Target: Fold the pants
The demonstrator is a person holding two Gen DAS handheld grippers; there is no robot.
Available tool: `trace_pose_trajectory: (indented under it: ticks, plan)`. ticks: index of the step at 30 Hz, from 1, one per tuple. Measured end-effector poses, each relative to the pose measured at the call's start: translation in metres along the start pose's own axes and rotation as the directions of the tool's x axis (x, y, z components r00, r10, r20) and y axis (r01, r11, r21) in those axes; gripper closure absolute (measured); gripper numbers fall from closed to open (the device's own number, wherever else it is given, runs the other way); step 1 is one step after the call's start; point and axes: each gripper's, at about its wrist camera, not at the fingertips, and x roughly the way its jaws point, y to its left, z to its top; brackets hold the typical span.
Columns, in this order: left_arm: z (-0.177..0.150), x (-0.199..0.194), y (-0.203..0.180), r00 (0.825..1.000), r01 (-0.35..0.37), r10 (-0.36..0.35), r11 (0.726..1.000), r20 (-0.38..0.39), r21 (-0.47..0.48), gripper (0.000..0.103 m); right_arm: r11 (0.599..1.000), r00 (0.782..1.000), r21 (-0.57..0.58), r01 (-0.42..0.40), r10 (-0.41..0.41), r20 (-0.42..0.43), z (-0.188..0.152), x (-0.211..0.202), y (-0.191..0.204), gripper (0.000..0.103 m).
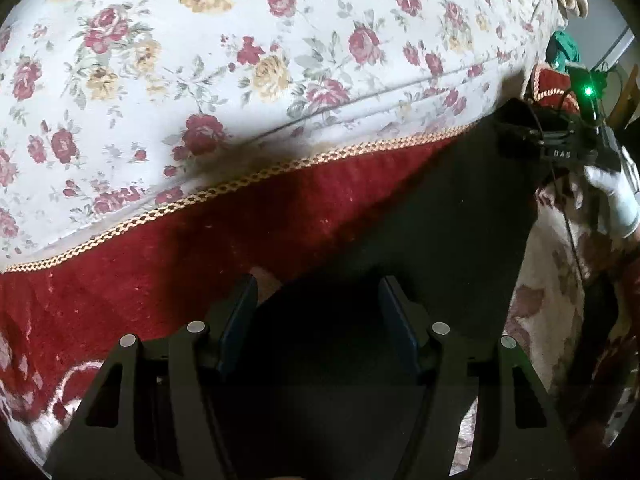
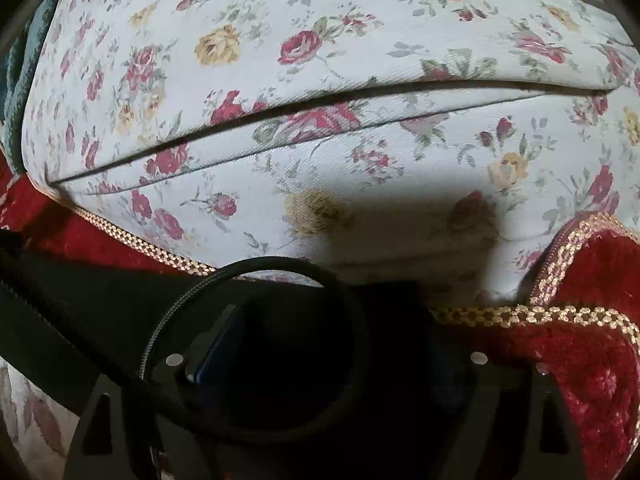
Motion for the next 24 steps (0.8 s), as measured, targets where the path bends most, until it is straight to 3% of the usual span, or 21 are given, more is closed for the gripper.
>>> trace_pose_trajectory:
  ticks: [6, 8, 10, 13, 15, 17, 18, 20, 24]
  plan:
    - [-0.001, 0.012, -0.004, 1.0, 0.01, -0.009, 1.0, -0.028, 0.018, 0.037, 0.999, 1.0, -0.046, 0.014, -0.014, -0.001, -0.003, 0.008, 0.006, 0.02]
    - [-0.001, 0.017, -0.006, 0.999, 0.022, -0.021, 0.999, -0.041, 0.034, 0.032, 0.999, 1.0, -0.04, 0.001, -0.001, 0.014, -0.009, 0.006, 0.007, 0.032]
    - [-0.001, 0.018, -0.009, 0.999, 0.016, -0.013, 0.998, -0.041, 0.061, 0.031, 1.0, 0.999, -0.016, -0.019, 0.02, 0.036, -0.009, 0.006, 0.002, 0.068]
    - [-0.003, 0.02, -0.018, 0.999, -0.012, 0.016, 0.995, -0.04, 0.095, 0.033, 0.999, 0.998, 0.017, -0.037, 0.036, 0.052, -0.014, 0.0, -0.005, 0.083]
    - [-0.006, 0.017, -0.025, 0.999, -0.03, 0.032, 0.992, -0.018, 0.124, 0.044, 0.999, 0.997, 0.007, -0.038, 0.037, 0.073, -0.015, -0.004, -0.004, 0.093]
    - [-0.008, 0.014, -0.036, 0.999, -0.047, 0.047, 0.988, 0.004, 0.147, 0.068, 0.997, 0.991, 0.004, -0.075, 0.074, 0.109, -0.015, -0.013, -0.004, 0.095]
    - [-0.008, 0.012, -0.042, 0.998, -0.066, 0.065, 0.986, 0.015, 0.153, 0.072, 0.996, 0.989, 0.006, -0.086, 0.085, 0.123, -0.016, -0.018, -0.004, 0.095]
    - [-0.011, 0.005, -0.049, 0.993, -0.112, 0.106, 0.981, 0.041, 0.16, 0.092, 0.996, 0.985, 0.0, -0.092, 0.091, 0.15, -0.018, -0.03, -0.004, 0.096]
    - [-0.018, -0.021, -0.059, 0.985, -0.144, 0.128, 0.978, 0.115, 0.148, 0.095, 0.993, 0.971, 0.022, -0.12, 0.113, 0.213, -0.032, -0.066, -0.008, 0.096]
